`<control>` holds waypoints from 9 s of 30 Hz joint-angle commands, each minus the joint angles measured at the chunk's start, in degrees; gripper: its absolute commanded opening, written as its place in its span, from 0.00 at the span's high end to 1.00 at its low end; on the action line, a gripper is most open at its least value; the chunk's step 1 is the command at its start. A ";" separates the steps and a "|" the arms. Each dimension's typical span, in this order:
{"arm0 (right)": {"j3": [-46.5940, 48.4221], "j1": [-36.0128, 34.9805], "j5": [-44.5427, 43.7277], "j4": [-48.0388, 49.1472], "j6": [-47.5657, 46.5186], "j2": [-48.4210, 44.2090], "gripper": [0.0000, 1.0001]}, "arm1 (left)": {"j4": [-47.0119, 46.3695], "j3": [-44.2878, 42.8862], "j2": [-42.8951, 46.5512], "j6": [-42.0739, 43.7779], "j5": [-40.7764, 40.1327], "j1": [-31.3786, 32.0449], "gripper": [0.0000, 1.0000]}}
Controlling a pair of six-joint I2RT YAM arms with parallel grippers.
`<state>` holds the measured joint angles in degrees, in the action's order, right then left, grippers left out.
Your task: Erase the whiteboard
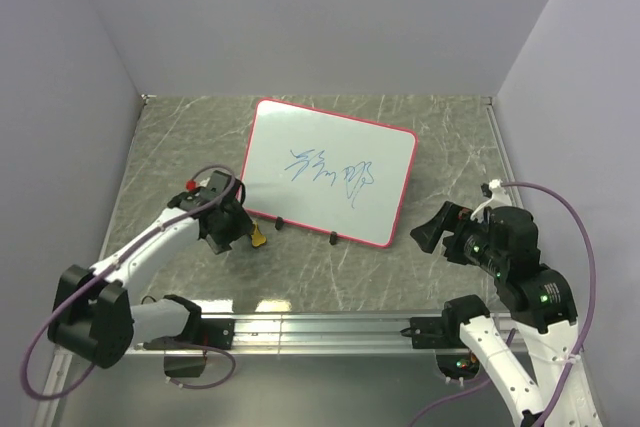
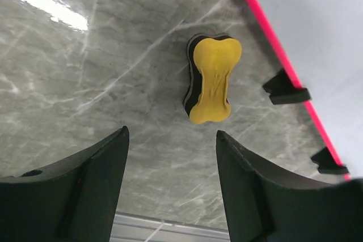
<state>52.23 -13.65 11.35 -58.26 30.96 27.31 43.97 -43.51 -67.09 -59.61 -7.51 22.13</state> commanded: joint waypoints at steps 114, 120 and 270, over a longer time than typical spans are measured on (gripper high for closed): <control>-12.94 7.67 16.42 44.65 -1.87 42.47 1.00 | -35.96 -19.17 -30.48 8.28 -18.86 23.14 1.00; -10.92 7.32 15.45 42.00 -2.57 42.82 1.00 | -38.51 -16.87 -29.23 11.79 -17.81 19.88 1.00; 7.71 3.28 18.44 34.26 -9.87 61.37 1.00 | -27.61 -45.19 -47.26 28.33 5.75 -0.43 1.00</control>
<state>59.77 -9.08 28.47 -24.34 22.39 87.92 17.67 -90.30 -115.11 -32.36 -1.93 18.15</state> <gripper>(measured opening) 0.160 0.080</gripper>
